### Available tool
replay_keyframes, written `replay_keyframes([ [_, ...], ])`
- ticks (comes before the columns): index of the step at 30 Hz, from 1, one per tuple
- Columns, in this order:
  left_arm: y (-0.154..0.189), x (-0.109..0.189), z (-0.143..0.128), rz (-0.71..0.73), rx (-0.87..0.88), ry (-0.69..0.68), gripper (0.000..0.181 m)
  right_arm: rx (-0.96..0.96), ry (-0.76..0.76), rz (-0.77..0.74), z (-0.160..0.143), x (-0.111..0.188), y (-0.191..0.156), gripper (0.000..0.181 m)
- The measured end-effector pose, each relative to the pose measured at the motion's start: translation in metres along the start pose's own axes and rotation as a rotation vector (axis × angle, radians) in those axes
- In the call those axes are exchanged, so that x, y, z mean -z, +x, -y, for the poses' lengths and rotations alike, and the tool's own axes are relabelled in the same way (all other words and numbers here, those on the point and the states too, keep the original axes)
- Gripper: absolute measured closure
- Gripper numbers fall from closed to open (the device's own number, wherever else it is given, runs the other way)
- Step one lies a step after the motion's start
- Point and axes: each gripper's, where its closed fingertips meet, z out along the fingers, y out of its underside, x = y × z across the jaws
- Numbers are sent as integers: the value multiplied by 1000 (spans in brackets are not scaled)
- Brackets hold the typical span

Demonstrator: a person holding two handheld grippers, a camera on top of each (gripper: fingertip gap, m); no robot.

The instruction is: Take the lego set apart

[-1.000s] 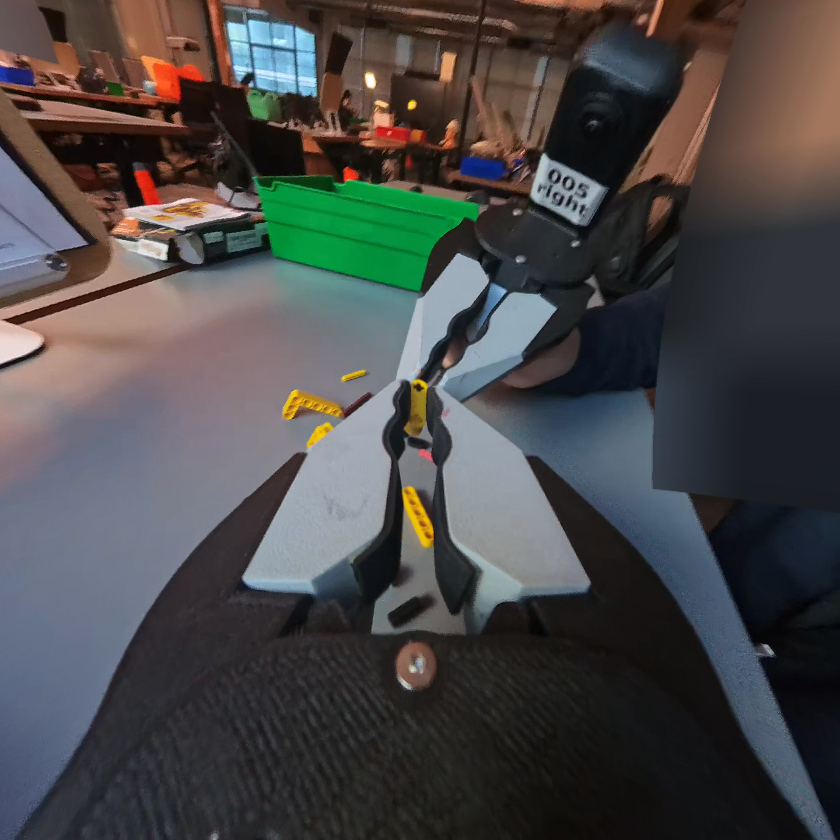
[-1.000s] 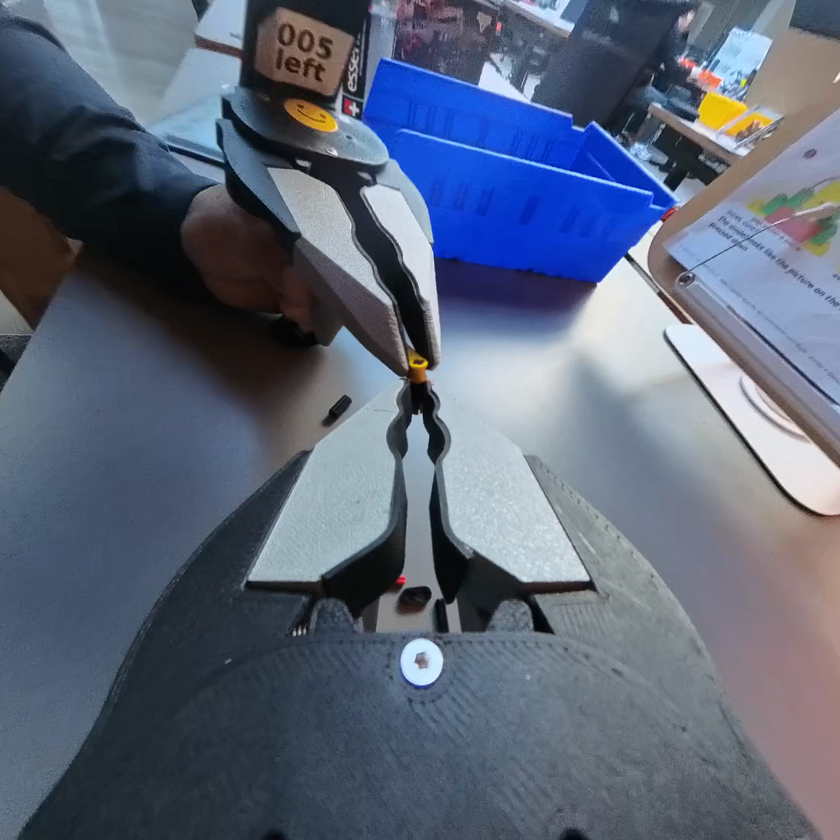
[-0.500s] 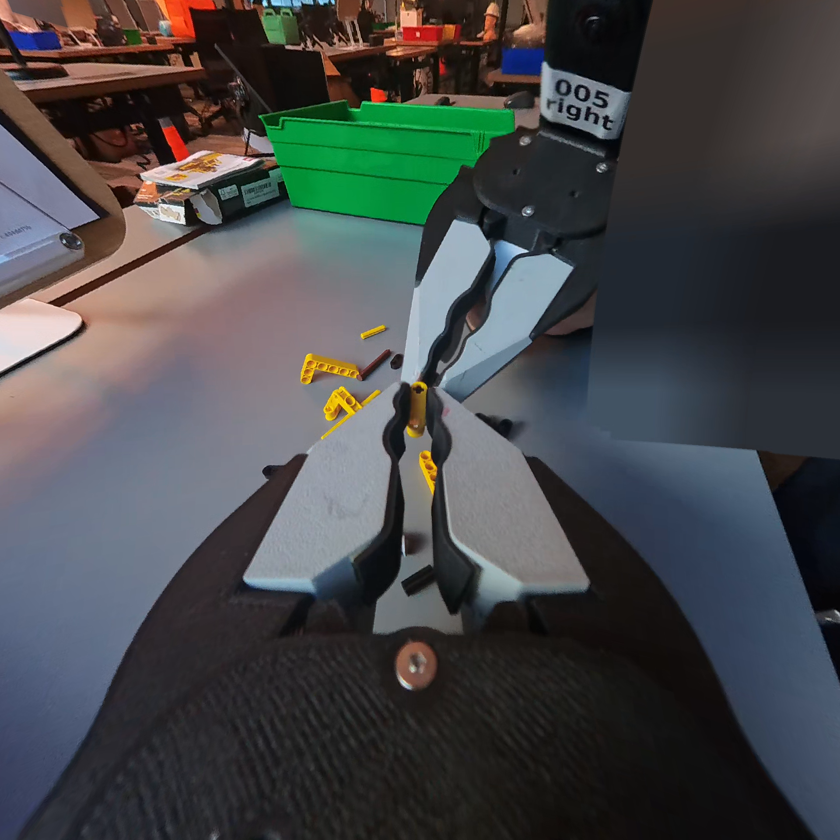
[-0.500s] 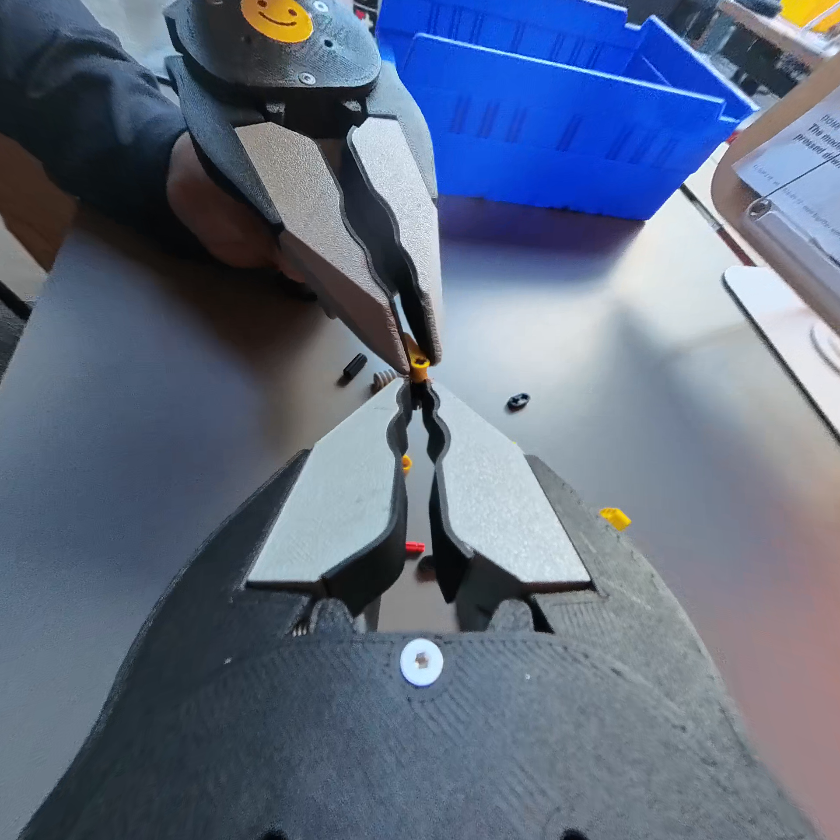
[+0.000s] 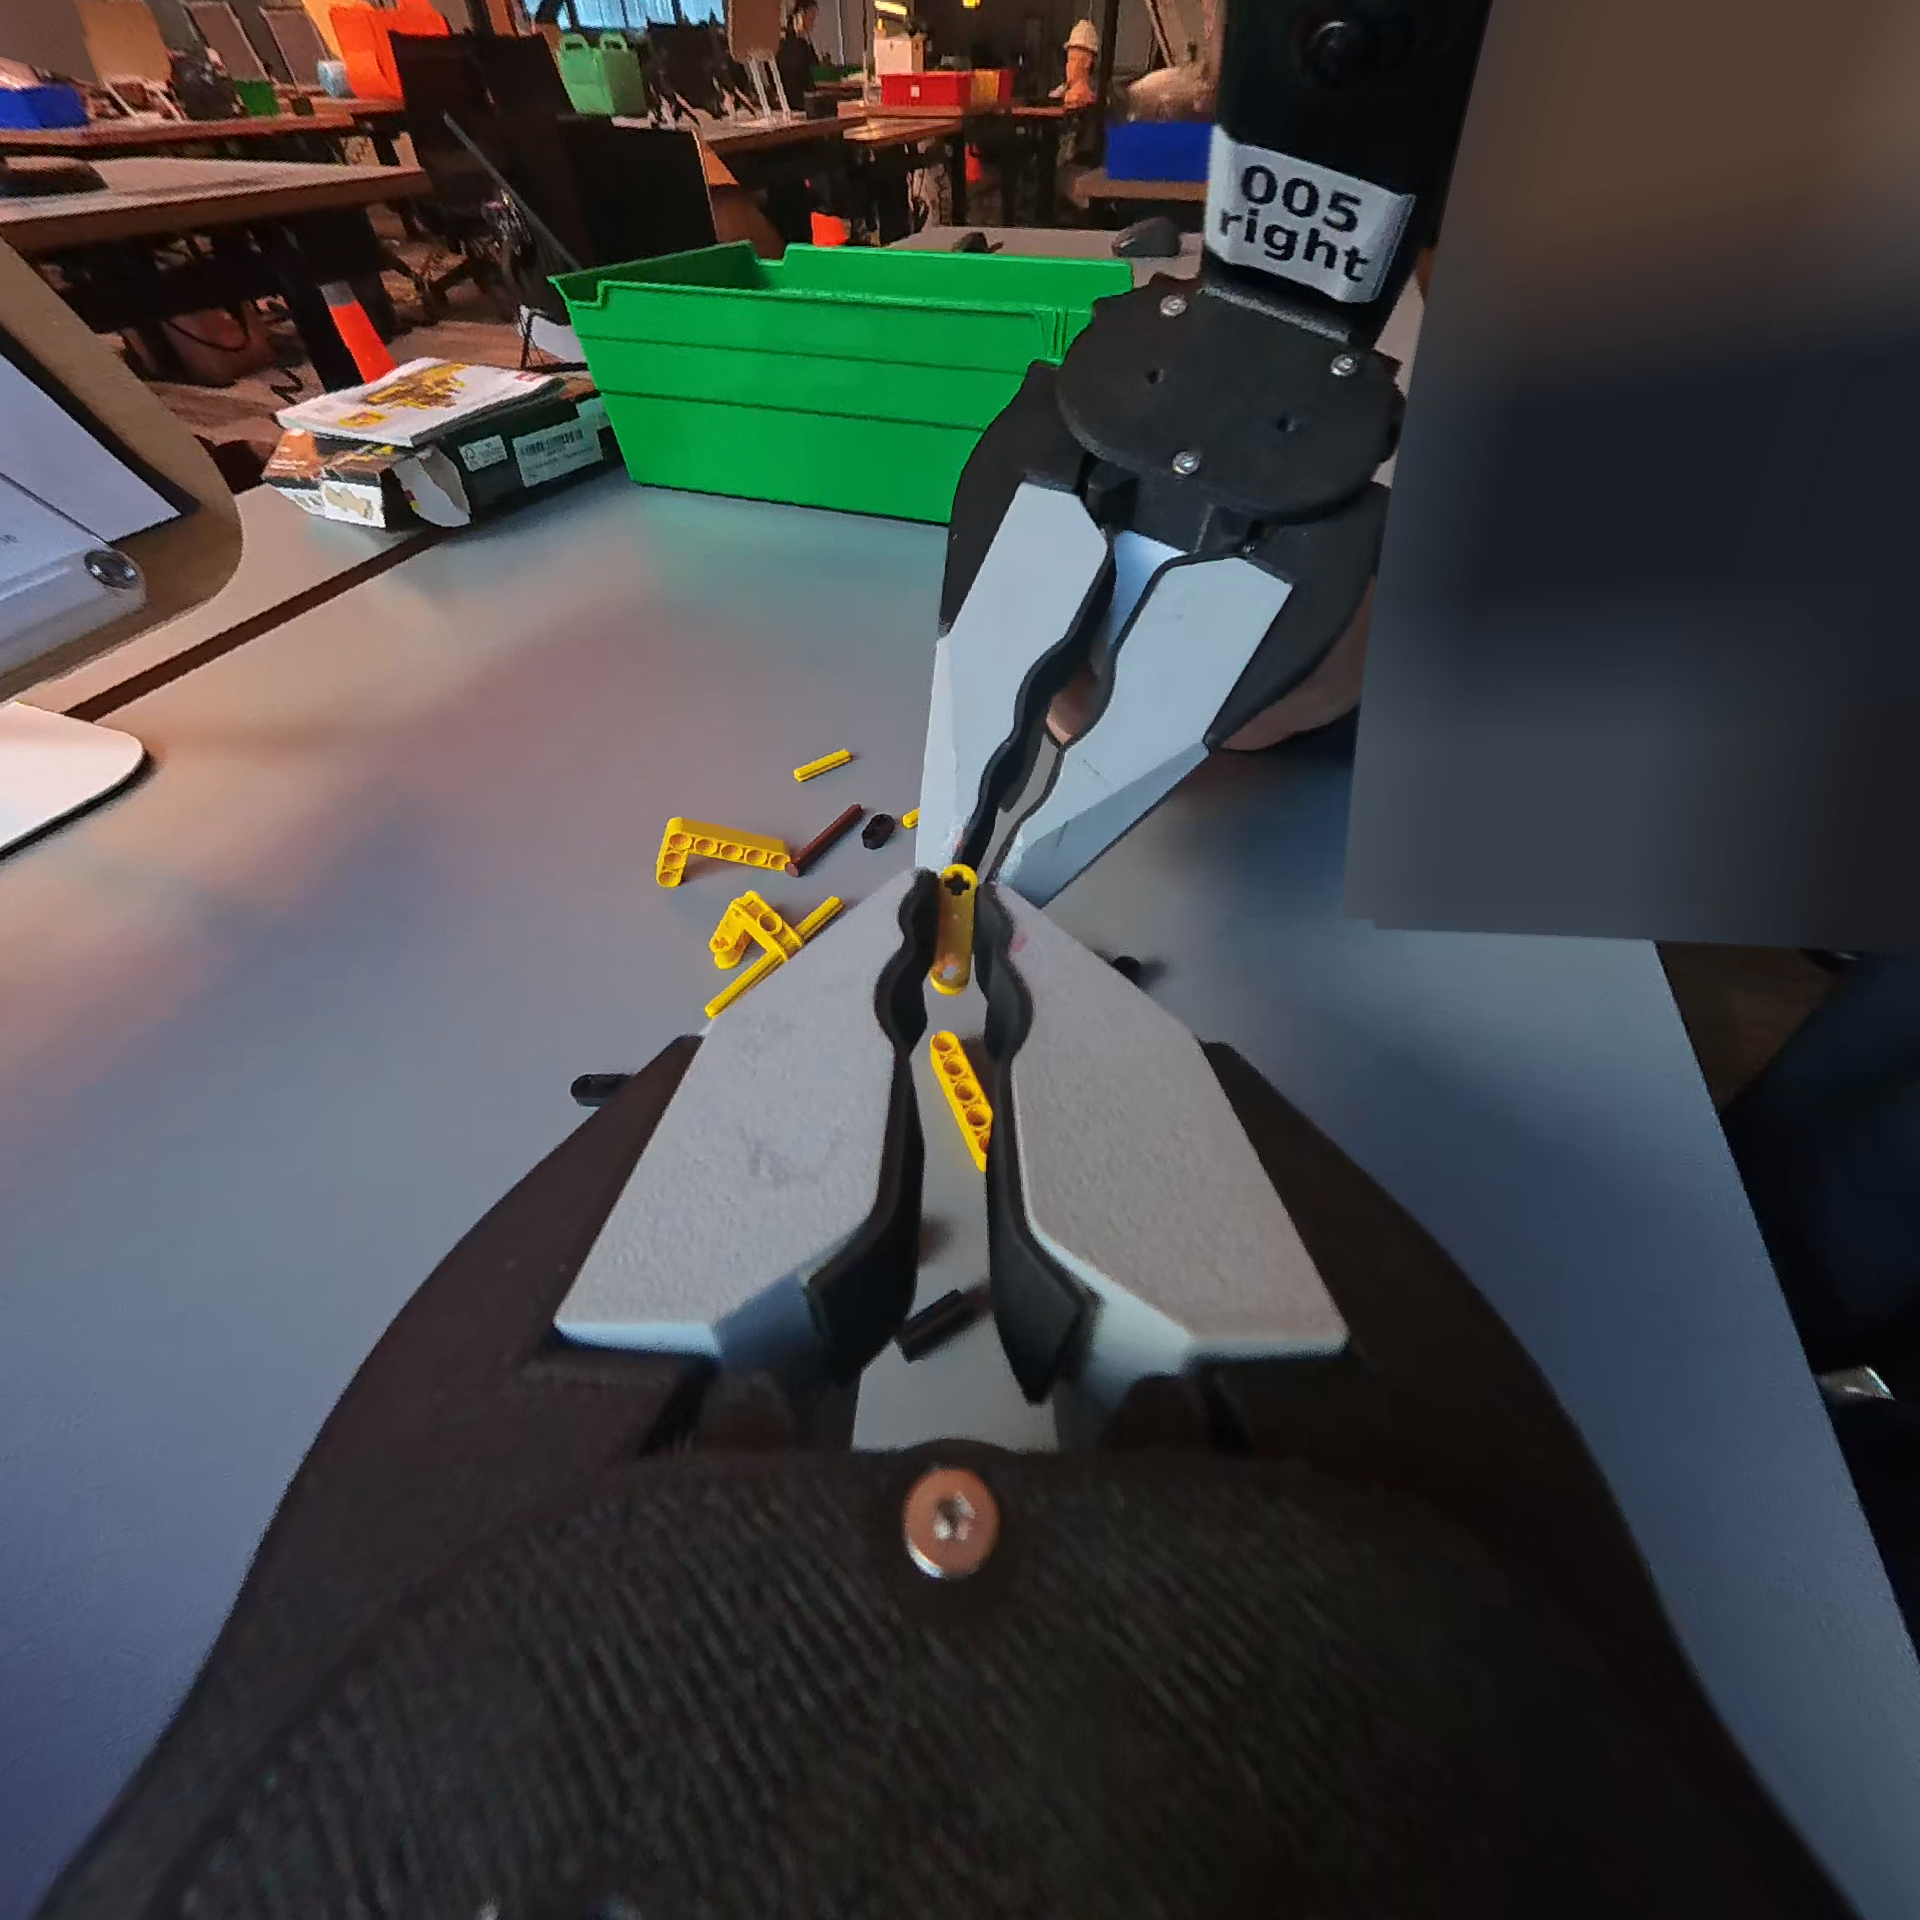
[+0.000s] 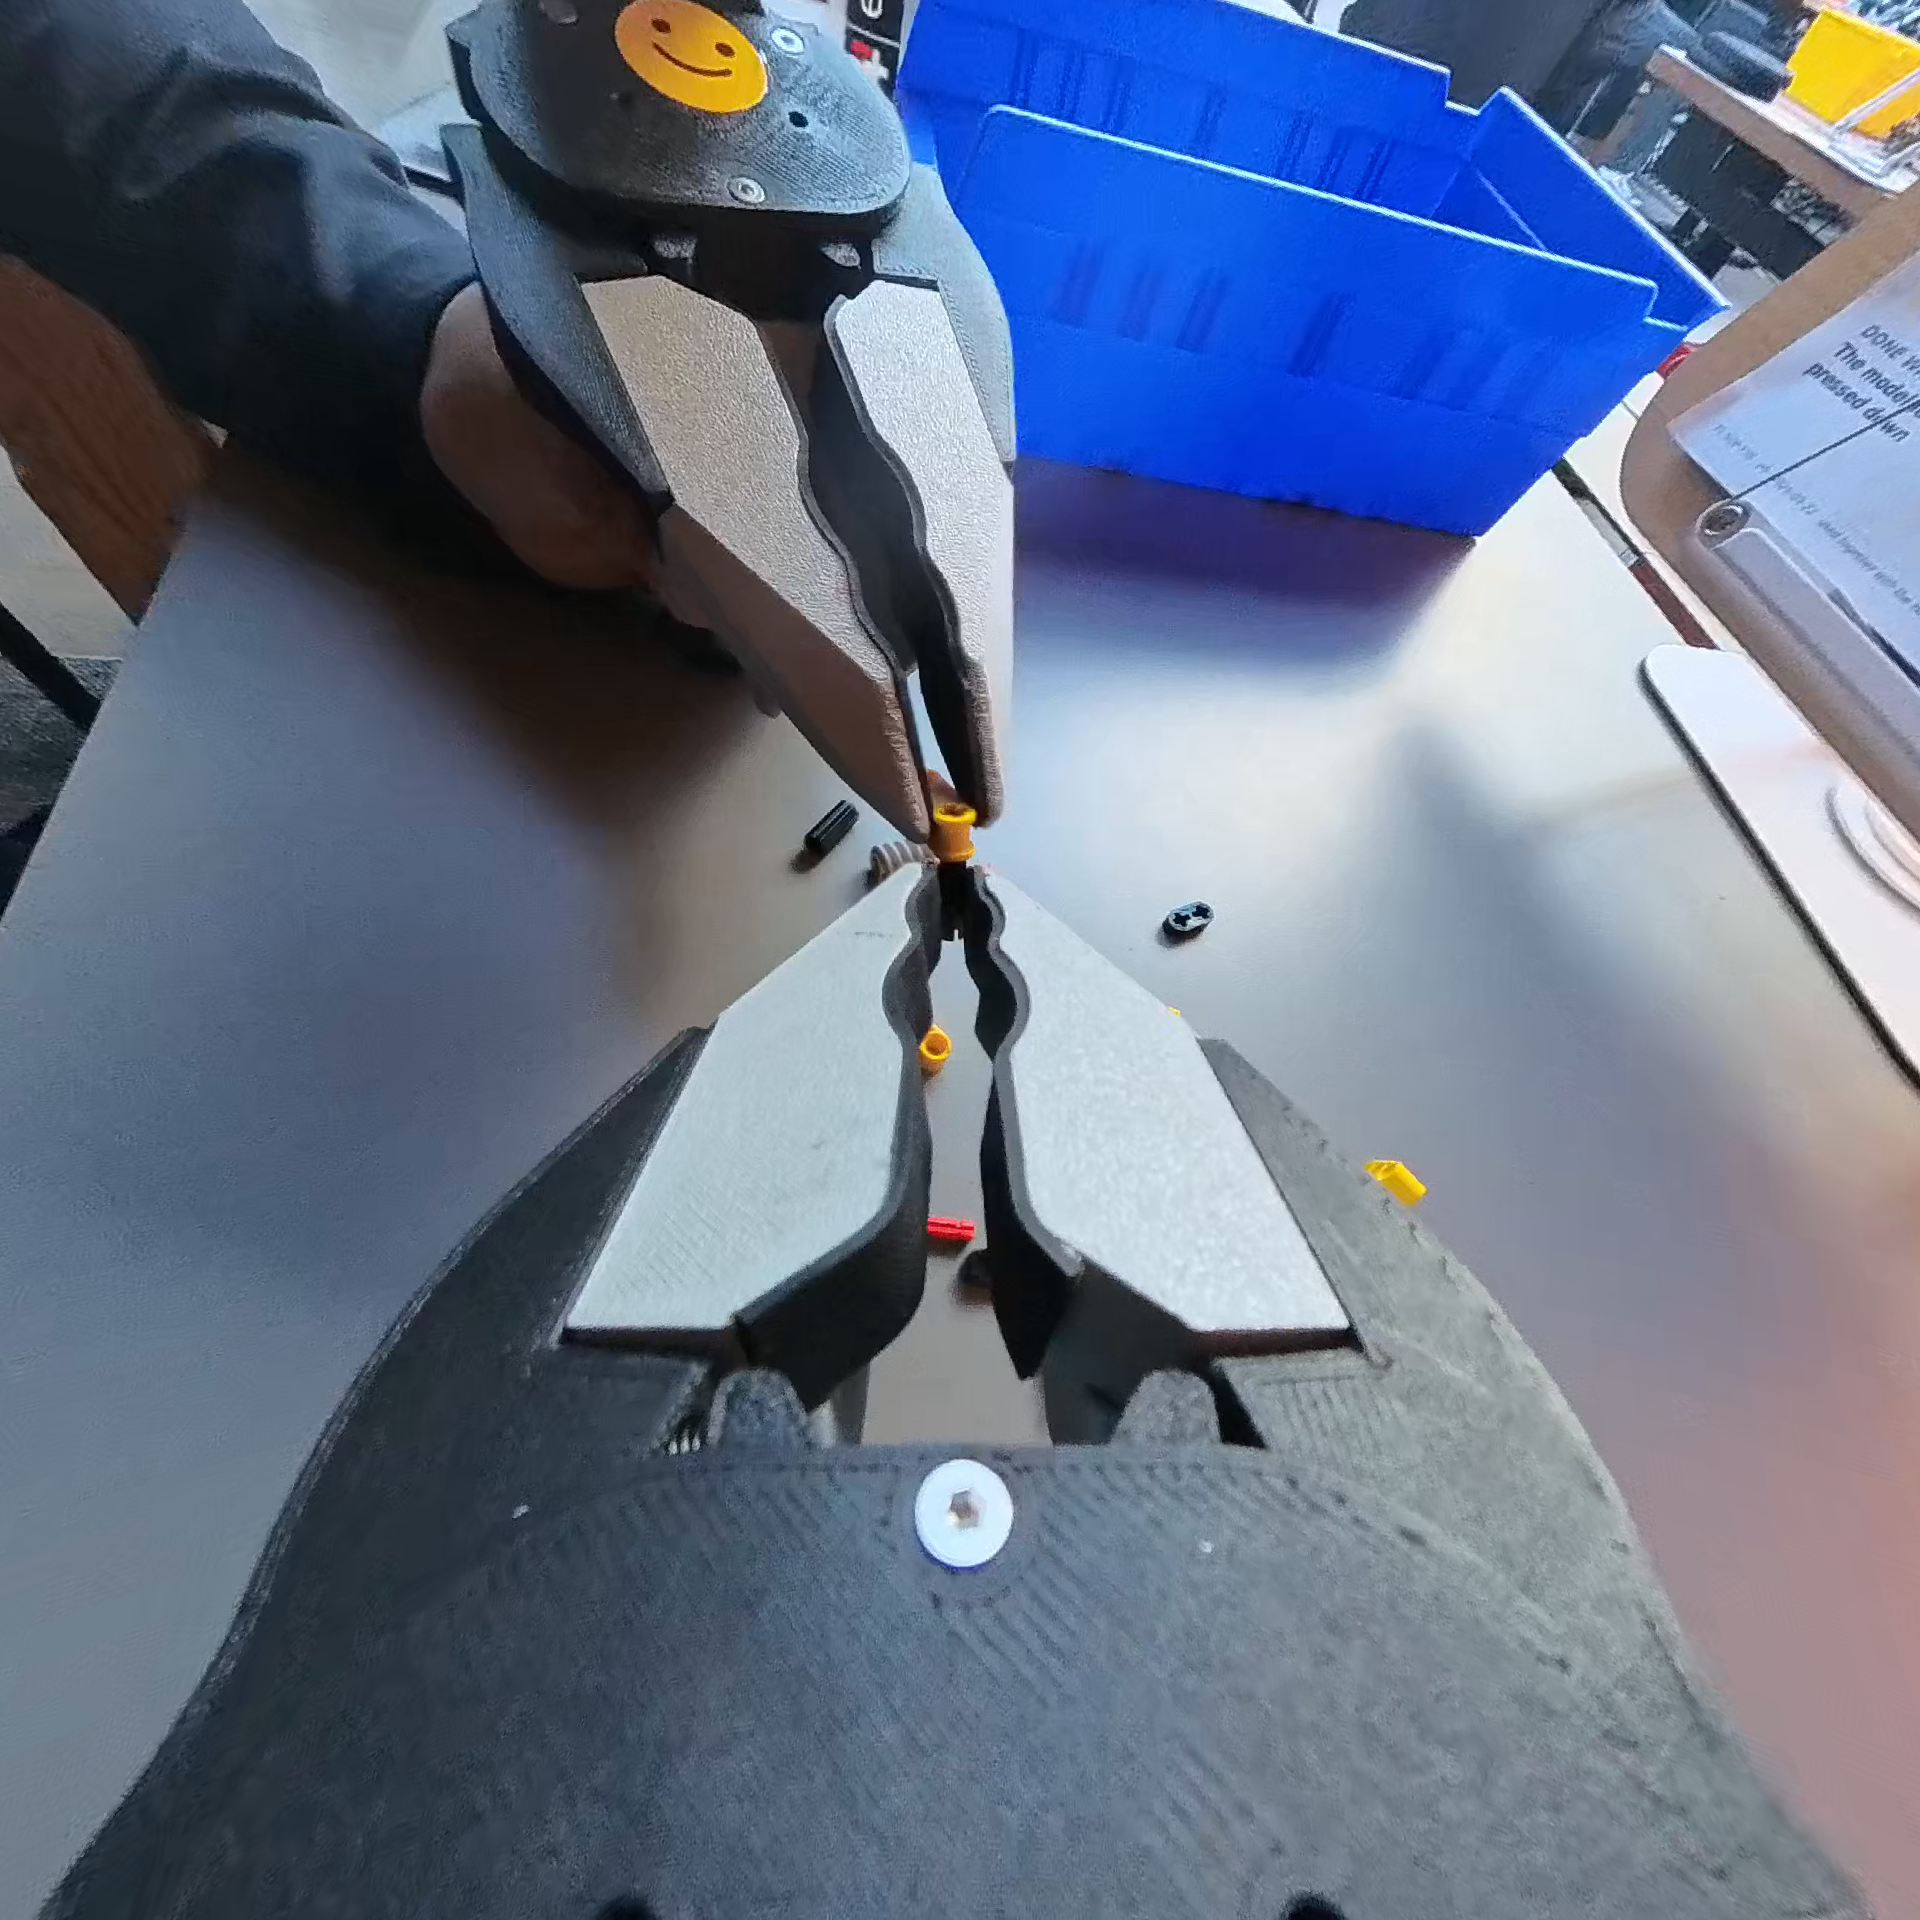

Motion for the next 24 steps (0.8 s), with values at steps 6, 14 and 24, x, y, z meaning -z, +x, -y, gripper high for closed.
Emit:
replay_keyframes([
  [6,2,1,0,-3,-15,-3,178,-10,19,15,0,2,-3,179],
  [14,4,2,-1,-9,-17,-3,177,-12,19,26,0,4,-5,179],
  [24,-29,54,34,129,52,200,177,-101,120,-70,13,34,22,180],
])
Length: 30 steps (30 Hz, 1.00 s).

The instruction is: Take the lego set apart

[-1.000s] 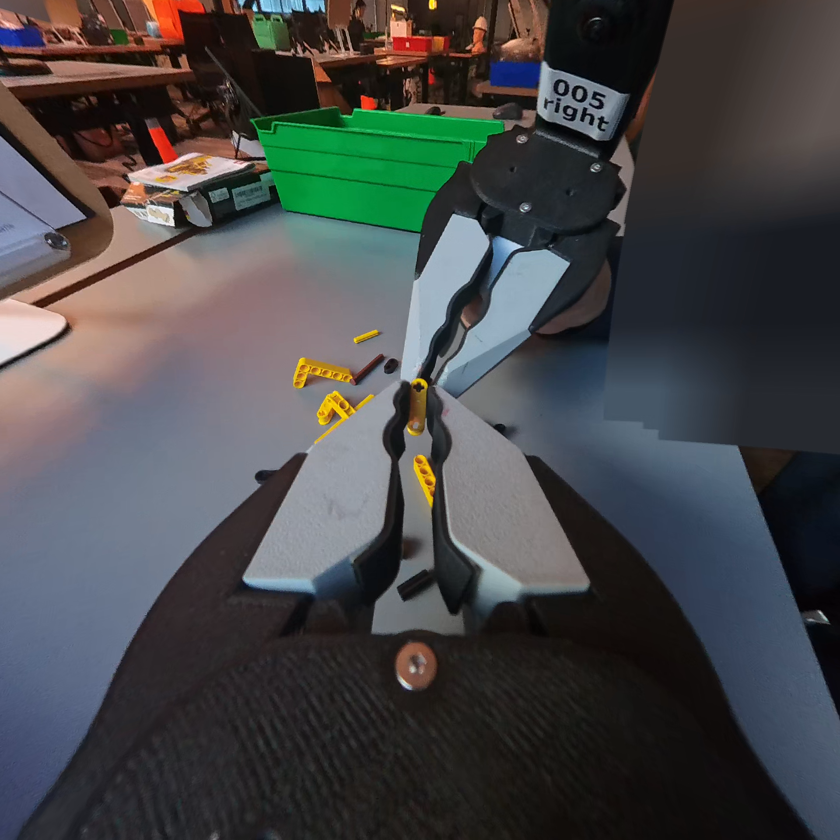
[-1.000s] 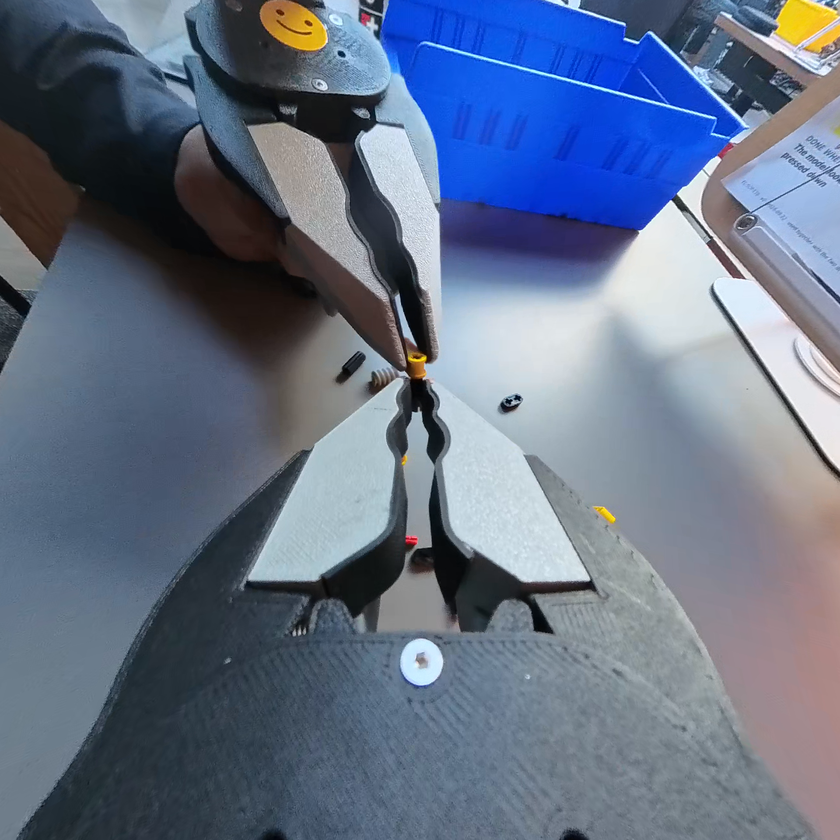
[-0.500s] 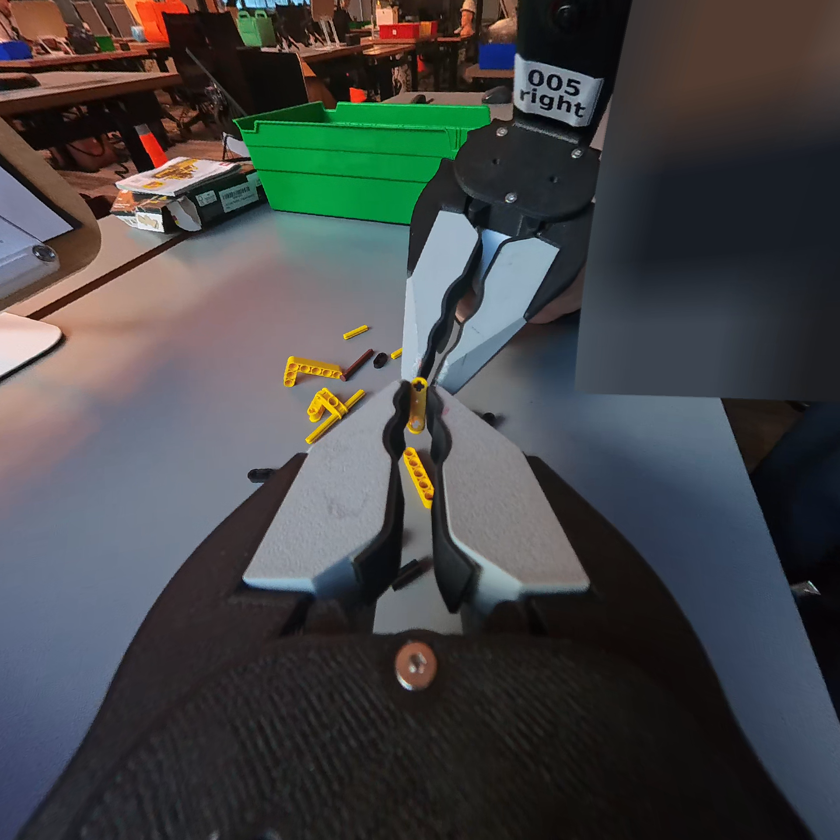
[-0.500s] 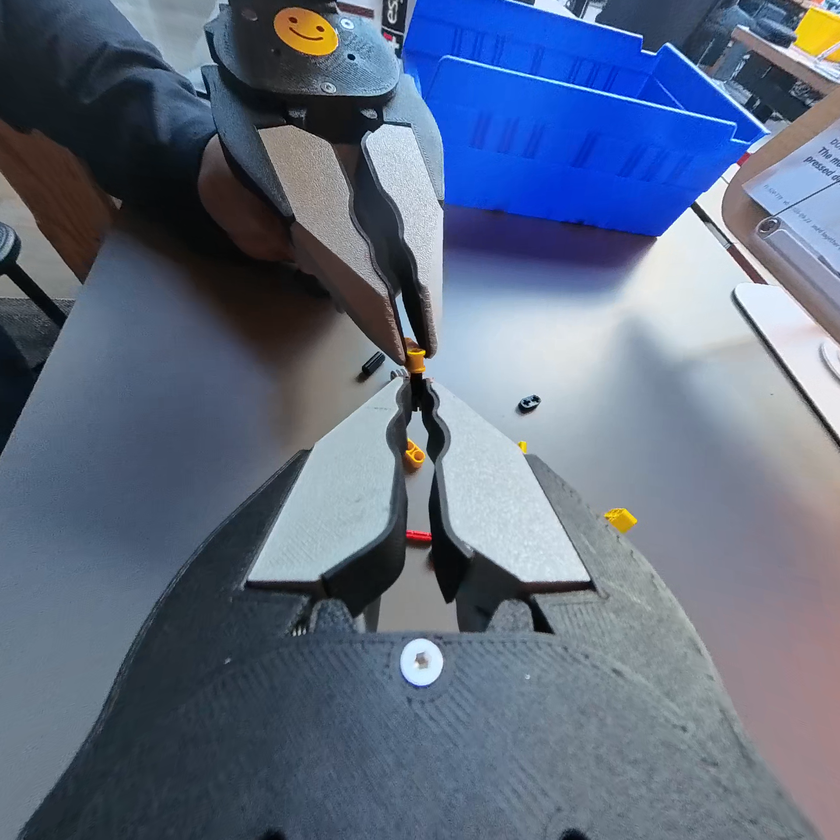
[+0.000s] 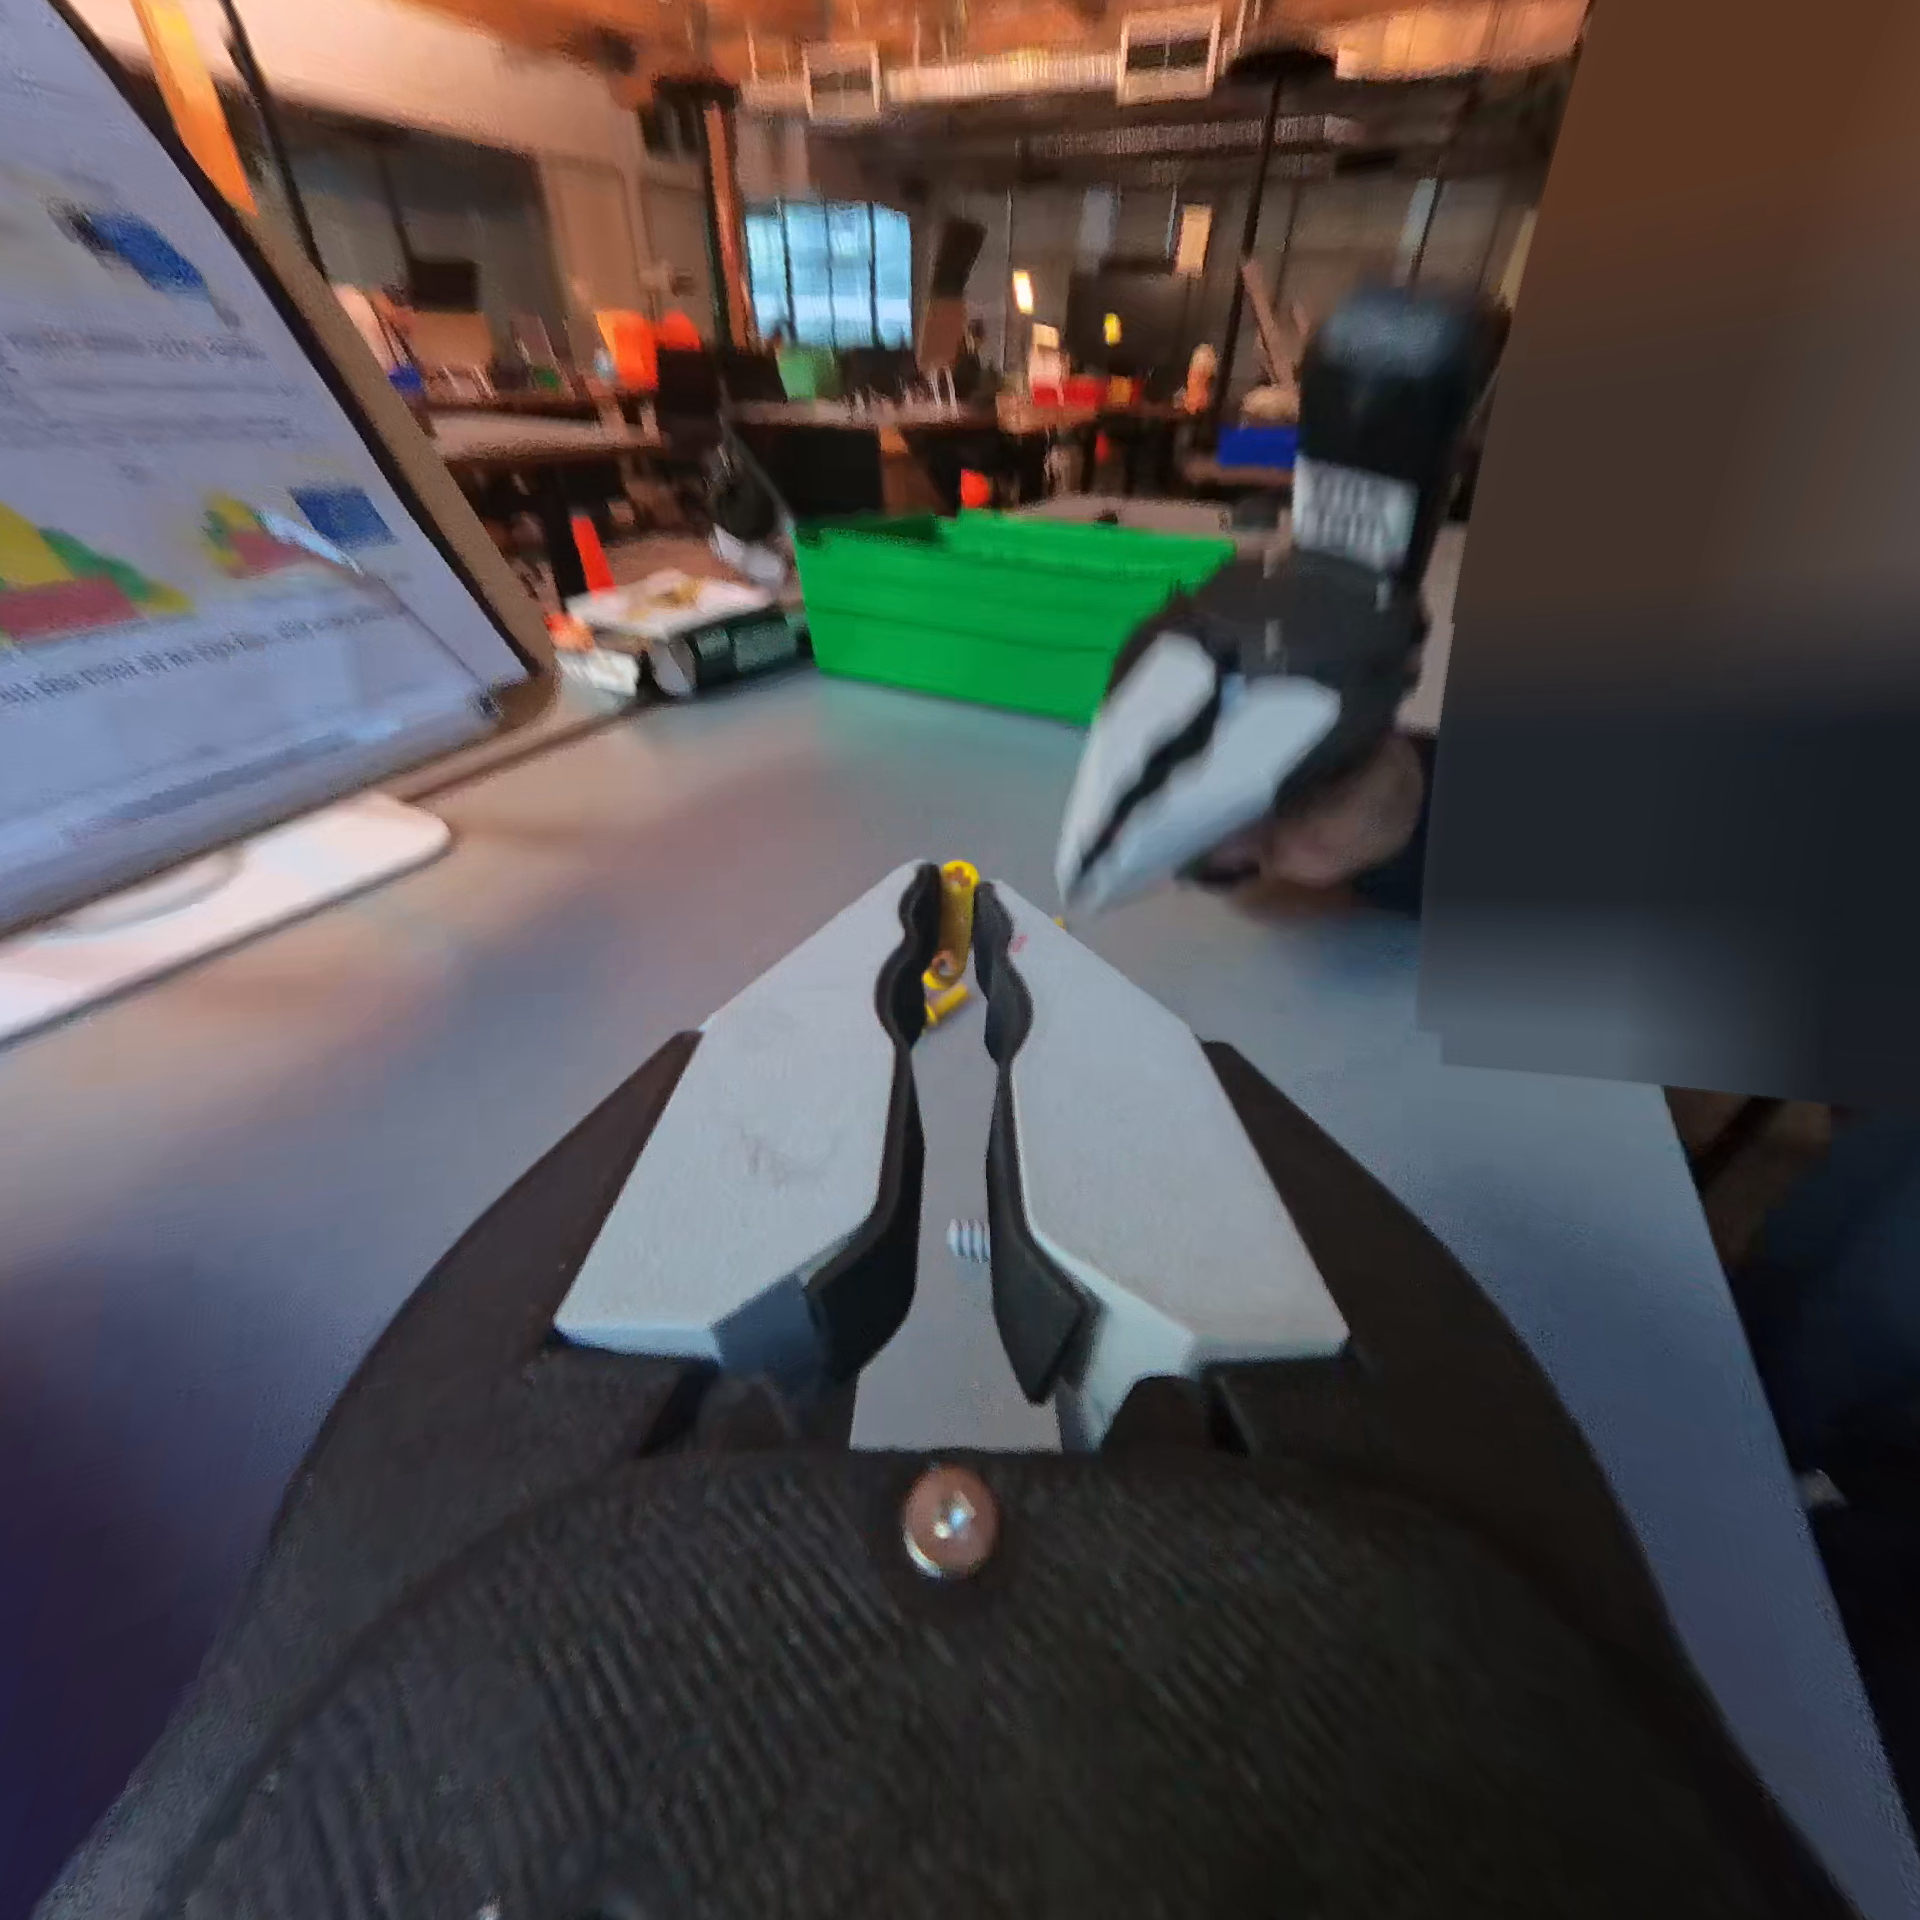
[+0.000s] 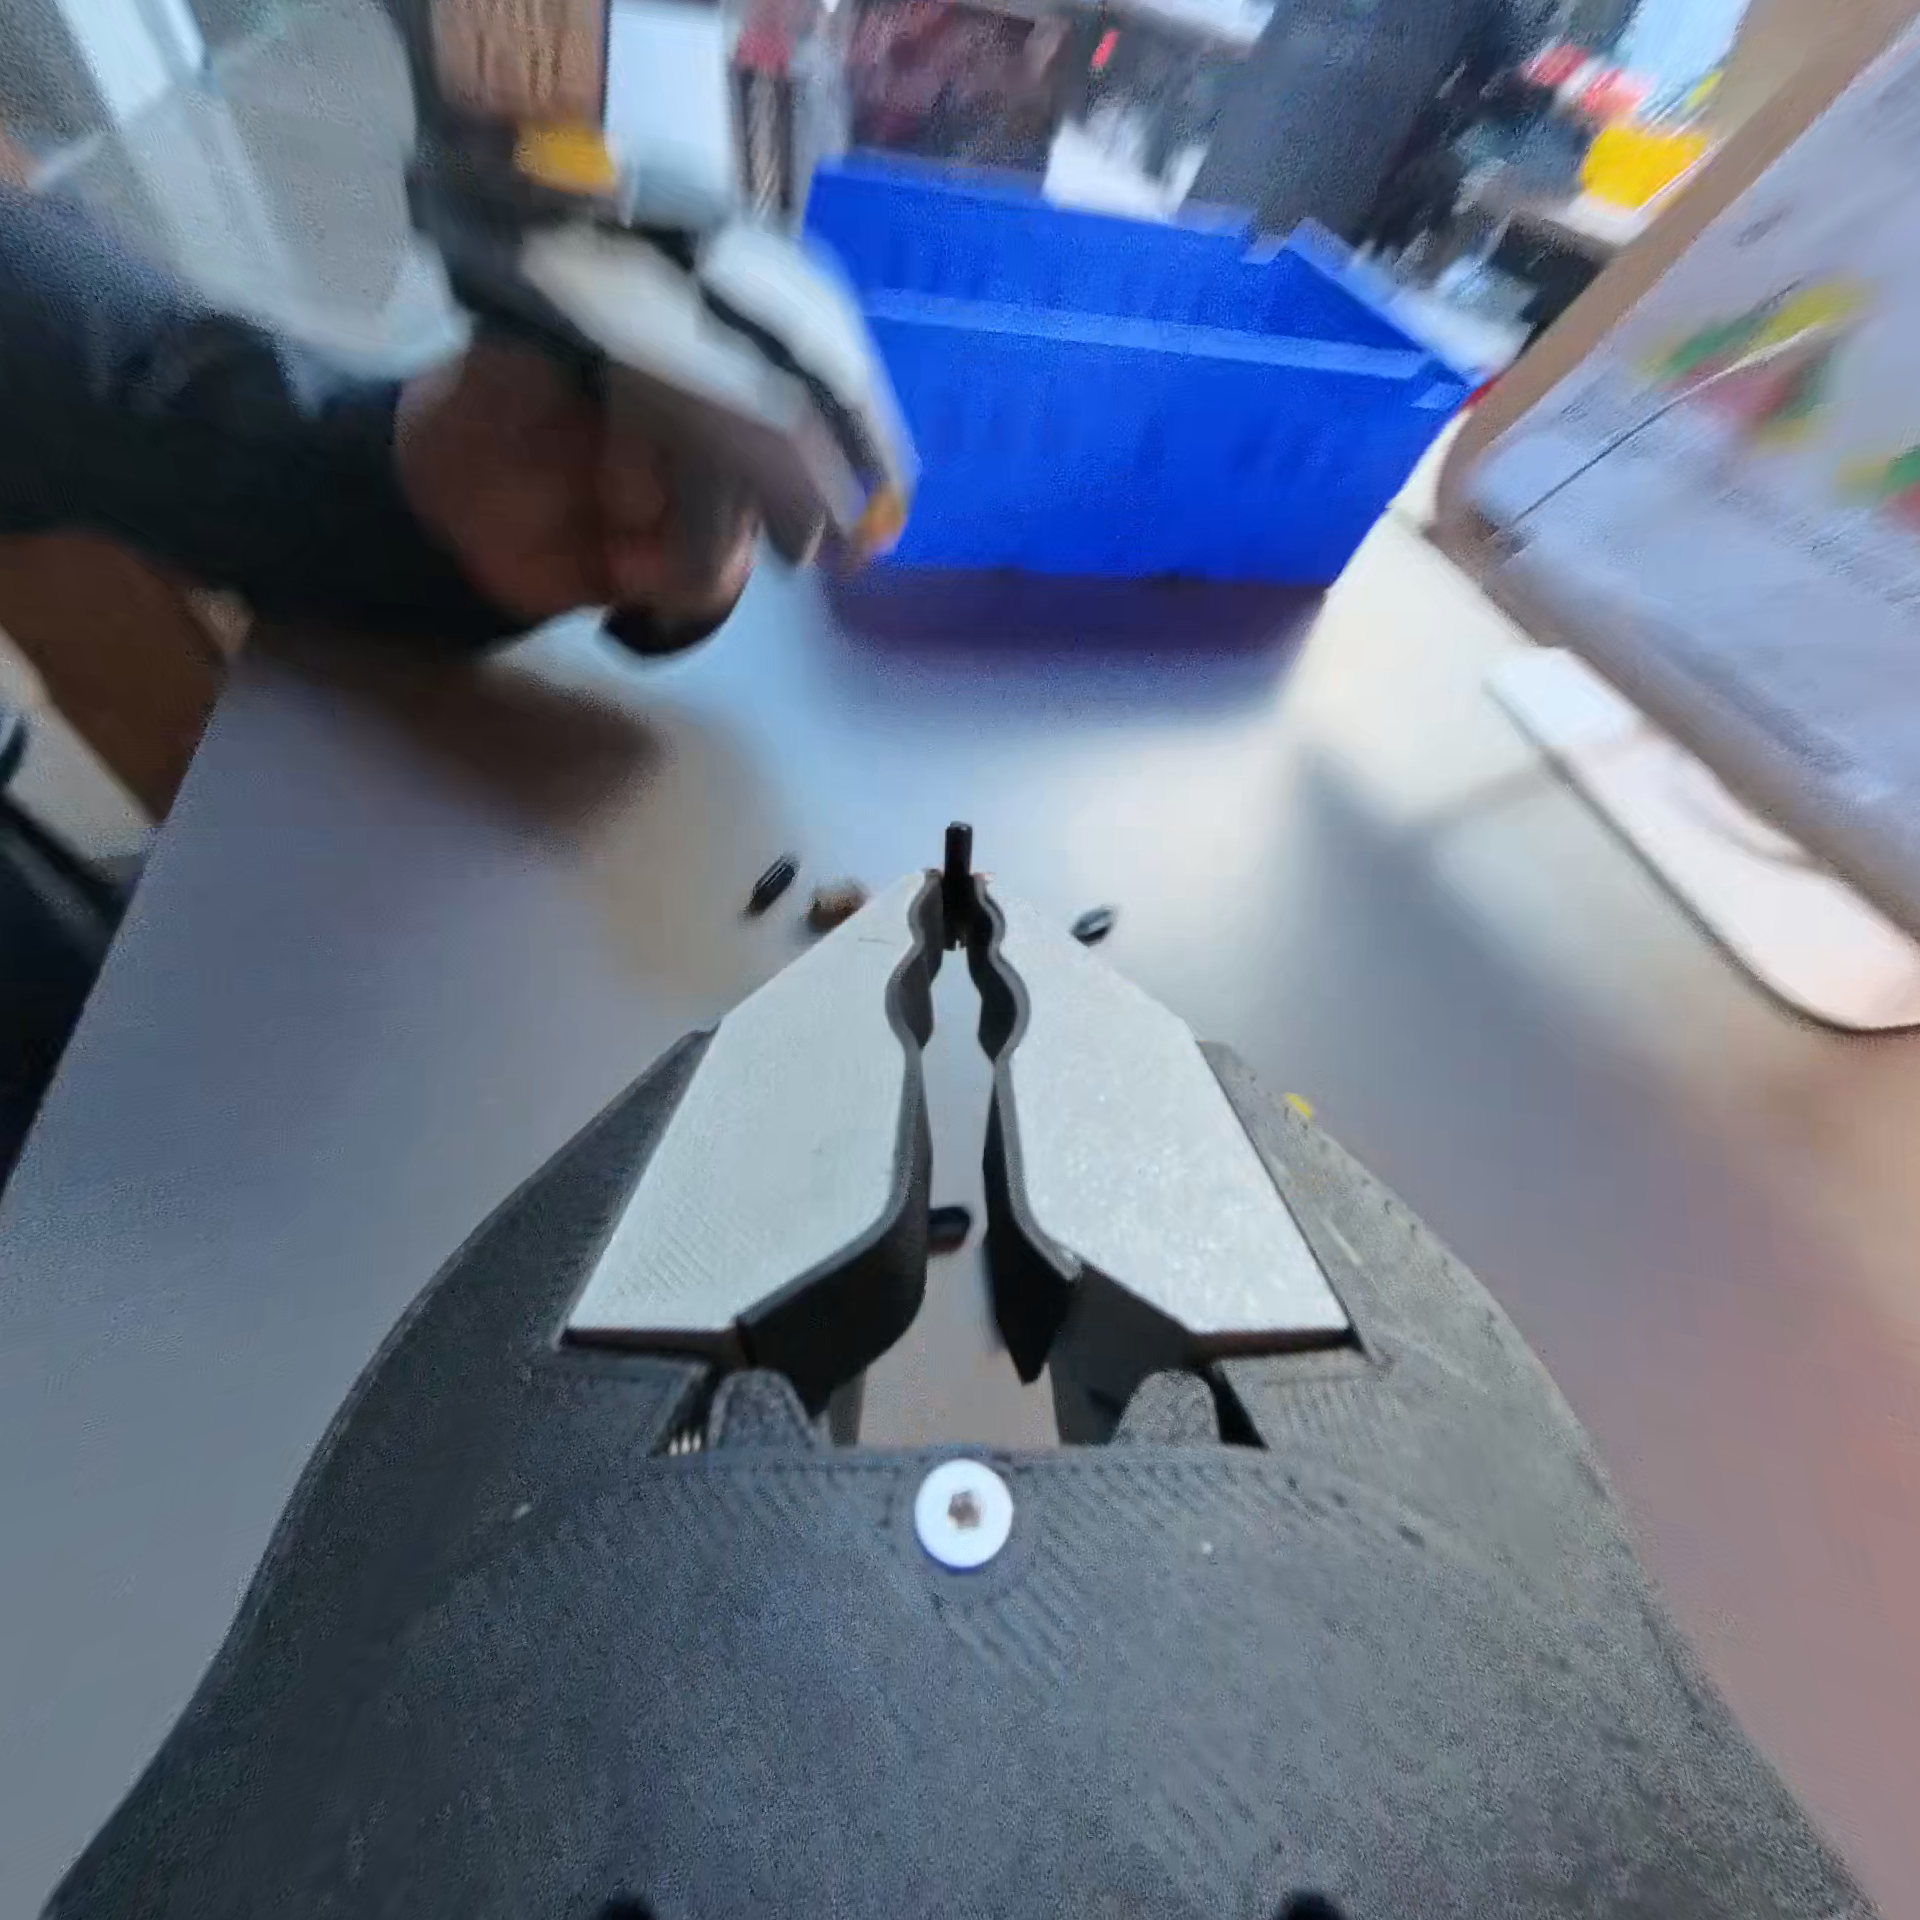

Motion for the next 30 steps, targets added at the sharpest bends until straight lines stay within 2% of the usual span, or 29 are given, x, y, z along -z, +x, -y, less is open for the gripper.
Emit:
replay_keyframes([
  [1,5,-4,-9,-30,22,-29,177,25,-15,-41,0,0,9,180],
  [3,10,-18,-33,-78,58,-157,177,93,-191,-124,-33,-5,26,180],
  [5,11,-25,-47,-105,79,-236,176,82,-272,-113,-52,-6,28,180],
  [8,10,-30,-69,-118,107,-369,177,109,-251,-91,-45,1,31,179],
  [11,12,-37,-77,-136,104,-426,176,87,-383,-1,-68,5,22,179],
  [14,11,-49,-80,-148,118,-466,176,127,-478,-81,-86,14,41,179],
  [18,20,-74,-82,-206,146,-514,176,54,-421,-123,-80,37,59,179],
  [20,24,-86,-93,-210,157,-592,171,-25,-392,-47,-82,42,53,179],
  [21,25,-93,-95,-202,160,-602,166,-70,-389,-1,-85,42,47,163],
  [22,27,-98,-97,-205,163,-607,160,-113,-407,44,-93,41,40,158],
  [23,30,-101,-99,-216,165,-620,155,-137,-450,64,-103,40,37,161],
  [25,30,-104,-101,-201,165,-632,149,-105,-478,16,-111,40,43,153],
  [27,20,-101,-89,-156,122,-583,148,-103,-383,-10,-94,42,48,155],
  [29,11,-93,-75,-128,81,-527,149,-205,-328,77,-84,44,38,150],
  [30,6,-87,-71,-115,73,-515,150,-245,-380,102,-94,46,35,147],
])
